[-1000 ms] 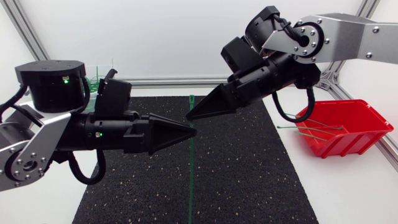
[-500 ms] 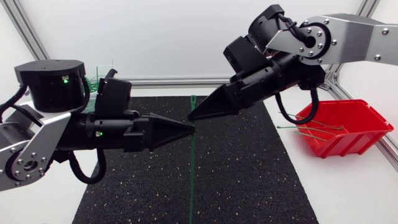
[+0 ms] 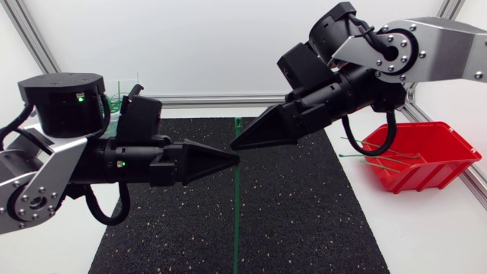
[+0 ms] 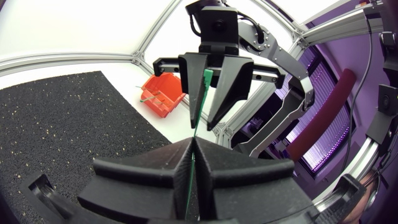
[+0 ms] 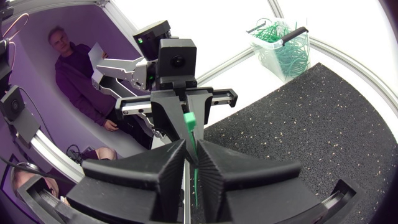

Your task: Take a green cable tie from the red box, thread the tail through the head to close it, then place it in the transparent bin on the left.

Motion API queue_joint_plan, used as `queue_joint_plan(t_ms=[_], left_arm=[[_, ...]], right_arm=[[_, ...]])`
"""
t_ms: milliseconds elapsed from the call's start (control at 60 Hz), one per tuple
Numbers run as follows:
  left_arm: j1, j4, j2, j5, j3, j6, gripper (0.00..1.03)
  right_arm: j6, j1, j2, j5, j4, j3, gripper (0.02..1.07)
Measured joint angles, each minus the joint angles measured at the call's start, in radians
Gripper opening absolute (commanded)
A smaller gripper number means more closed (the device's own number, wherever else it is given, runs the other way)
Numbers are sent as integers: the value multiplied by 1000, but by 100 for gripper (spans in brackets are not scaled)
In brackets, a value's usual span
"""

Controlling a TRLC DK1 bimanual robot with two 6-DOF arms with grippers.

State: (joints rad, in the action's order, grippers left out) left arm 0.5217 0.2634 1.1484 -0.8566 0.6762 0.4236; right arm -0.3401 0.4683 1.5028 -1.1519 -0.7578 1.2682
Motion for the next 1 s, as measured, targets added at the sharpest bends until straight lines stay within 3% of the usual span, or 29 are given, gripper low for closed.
queue_joint_plan(t_ms=[167,600,867,1000], left_arm=[[0,0,0,-3,0,3,5],[-4,0,-11,-7,0,22,4],[-4,0,-11,-7,0,22,4],[-4,0,-11,-7,0,22,5]], right_arm=[[0,-19,-58,2,15,-58,59],[-77,-20,-44,4,31,-155,58],[-79,31,-34,19,80,-175,38],[-74,30,-35,29,137,-183,16]])
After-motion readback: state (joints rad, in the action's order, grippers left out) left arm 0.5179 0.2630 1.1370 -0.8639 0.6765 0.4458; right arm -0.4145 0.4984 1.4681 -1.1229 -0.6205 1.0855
